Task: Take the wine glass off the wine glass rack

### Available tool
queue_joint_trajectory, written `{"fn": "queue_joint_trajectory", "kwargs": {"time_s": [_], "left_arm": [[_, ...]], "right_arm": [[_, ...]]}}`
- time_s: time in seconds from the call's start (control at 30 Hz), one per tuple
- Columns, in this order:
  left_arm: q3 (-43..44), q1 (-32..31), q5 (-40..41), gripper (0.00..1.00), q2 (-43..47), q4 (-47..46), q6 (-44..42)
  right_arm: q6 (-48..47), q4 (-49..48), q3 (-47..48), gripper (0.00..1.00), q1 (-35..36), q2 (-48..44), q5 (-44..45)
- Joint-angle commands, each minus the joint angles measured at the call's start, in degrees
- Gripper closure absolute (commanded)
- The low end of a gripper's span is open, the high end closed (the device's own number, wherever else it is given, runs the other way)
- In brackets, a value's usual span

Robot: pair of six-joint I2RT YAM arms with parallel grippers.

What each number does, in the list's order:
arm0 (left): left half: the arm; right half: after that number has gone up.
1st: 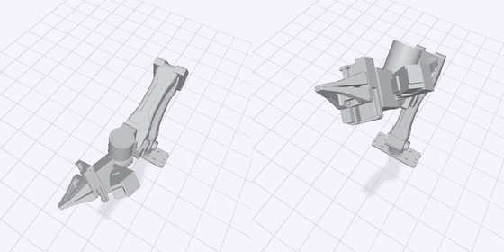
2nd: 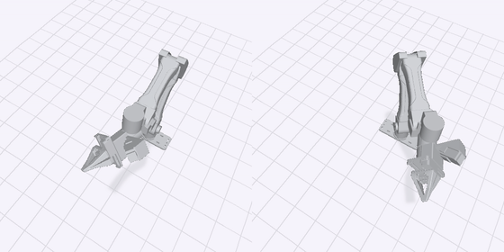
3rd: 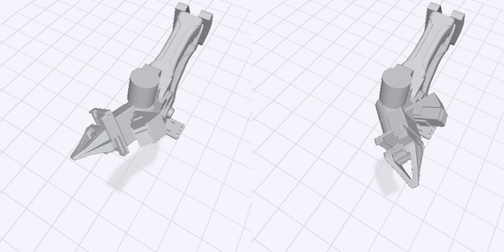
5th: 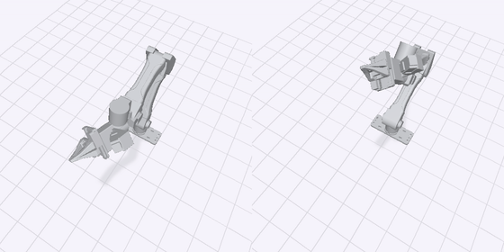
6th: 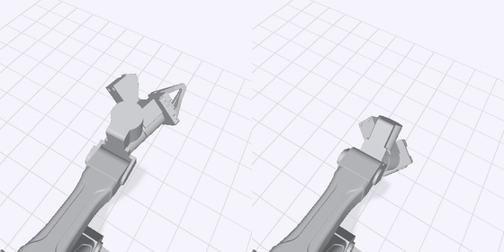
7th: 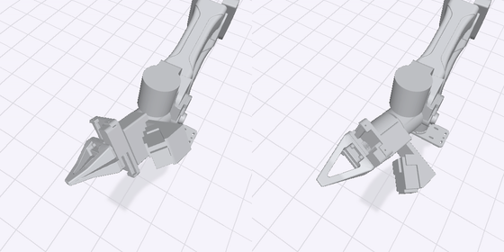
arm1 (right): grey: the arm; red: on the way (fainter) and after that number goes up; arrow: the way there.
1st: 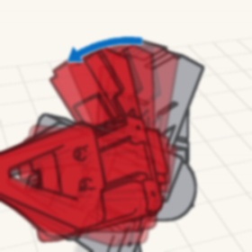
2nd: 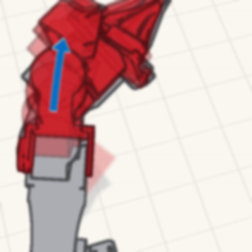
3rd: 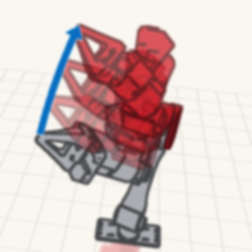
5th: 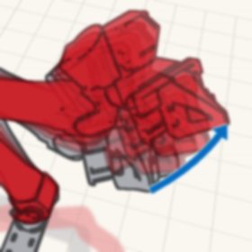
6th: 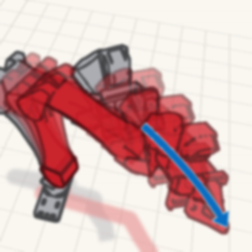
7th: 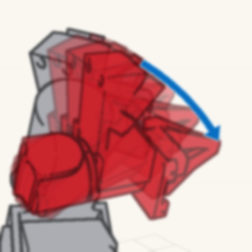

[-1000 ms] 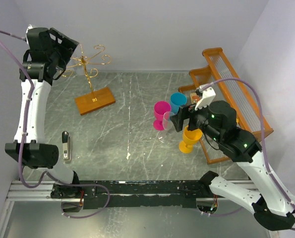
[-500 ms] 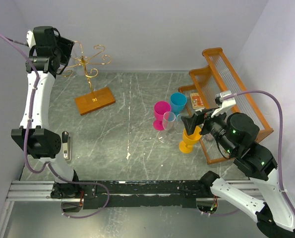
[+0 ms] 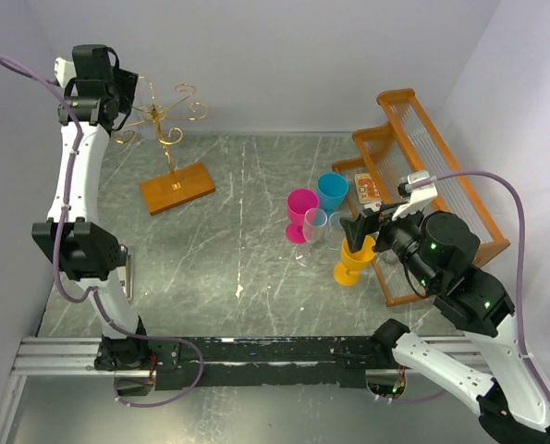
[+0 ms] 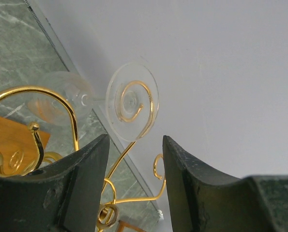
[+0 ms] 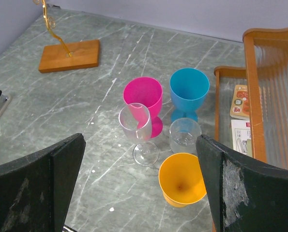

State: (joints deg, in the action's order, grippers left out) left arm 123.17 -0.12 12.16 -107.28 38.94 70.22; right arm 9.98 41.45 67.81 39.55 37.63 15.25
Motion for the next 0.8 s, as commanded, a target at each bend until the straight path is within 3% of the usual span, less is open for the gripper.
{"fn": "queue_joint_trajectory", "kwargs": {"time_s": [0.0,0.5,0.77], "left_arm": [[3.02,-0.25,2.23,0.42,-1.00,-0.32,1.95],[8.05,-0.24,3.53,0.47,-5.88,3.24,5.41],[5.71,-0.24,5.50,0.46,-5.18,2.99,6.17]], "right_arm": [[-1.18,-1.15,-0.52,0.00,0.11,-1.06,1.82],[-1.97,-1.54,-0.54,0.00,0.10,-0.89,2.04],[-2.07,-2.12,-0.71,0.00,0.17,-1.61,2.51]]}}
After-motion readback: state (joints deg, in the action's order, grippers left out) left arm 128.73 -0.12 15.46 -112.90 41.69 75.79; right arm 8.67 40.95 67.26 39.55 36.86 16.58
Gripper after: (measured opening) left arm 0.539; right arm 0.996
